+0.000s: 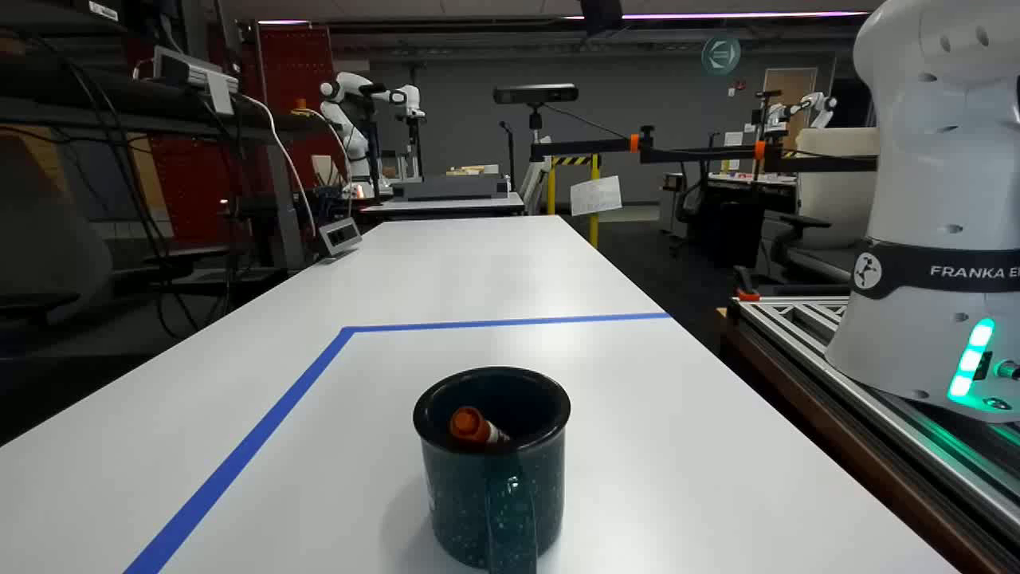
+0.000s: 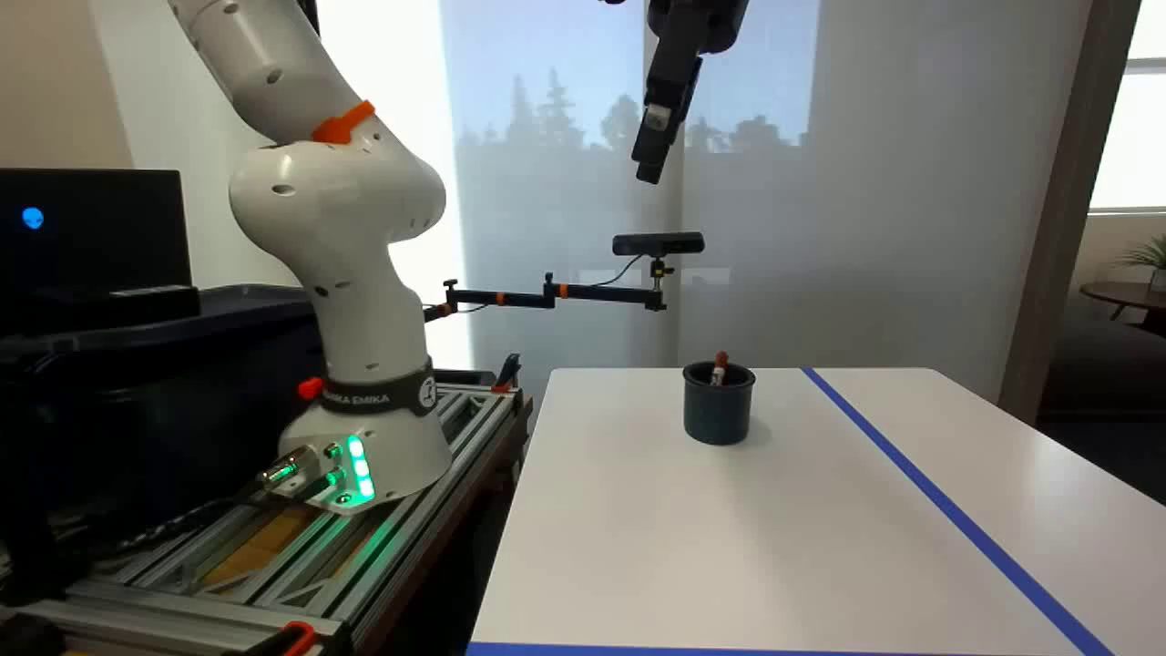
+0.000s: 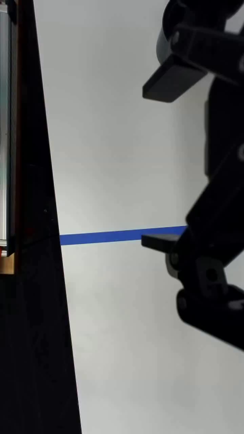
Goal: Take the marker out of the cup
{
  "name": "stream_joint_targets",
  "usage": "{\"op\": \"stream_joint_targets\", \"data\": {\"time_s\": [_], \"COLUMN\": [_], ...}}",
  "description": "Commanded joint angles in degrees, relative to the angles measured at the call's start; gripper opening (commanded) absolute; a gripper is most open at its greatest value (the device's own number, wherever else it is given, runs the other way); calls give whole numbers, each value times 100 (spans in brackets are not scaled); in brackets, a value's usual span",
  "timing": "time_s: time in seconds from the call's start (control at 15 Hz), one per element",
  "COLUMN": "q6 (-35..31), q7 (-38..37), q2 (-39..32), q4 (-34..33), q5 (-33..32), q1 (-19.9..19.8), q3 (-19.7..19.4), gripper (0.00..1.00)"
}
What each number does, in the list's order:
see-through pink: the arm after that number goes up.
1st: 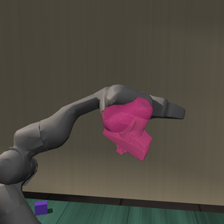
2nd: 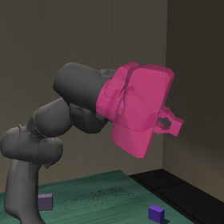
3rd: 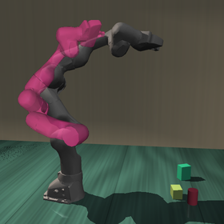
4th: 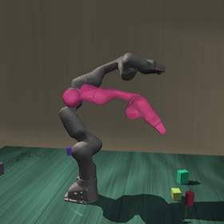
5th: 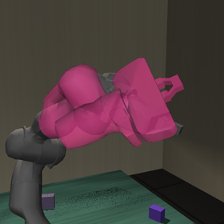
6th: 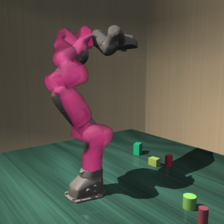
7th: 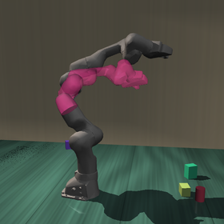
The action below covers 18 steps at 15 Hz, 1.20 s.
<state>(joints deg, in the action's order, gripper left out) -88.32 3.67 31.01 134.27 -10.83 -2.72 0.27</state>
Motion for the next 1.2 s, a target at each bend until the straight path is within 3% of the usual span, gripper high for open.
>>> {"op": "stream_joint_targets", "data": {"time_s": [0.0, 0.53, 0.8, 1.13], "q6": [17, -142, -805, -1917], "q7": [-34, 45, 404, 1579], "q2": [-3, -159, -593, -1210], "q4": [-12, -28, -101, -160], "q5": [-26, -61, -50, 181], "q1": [87, 125, 252, 539], "q3": [-68, -85, -123, -215], "gripper": [100, 100, 100, 100]}}
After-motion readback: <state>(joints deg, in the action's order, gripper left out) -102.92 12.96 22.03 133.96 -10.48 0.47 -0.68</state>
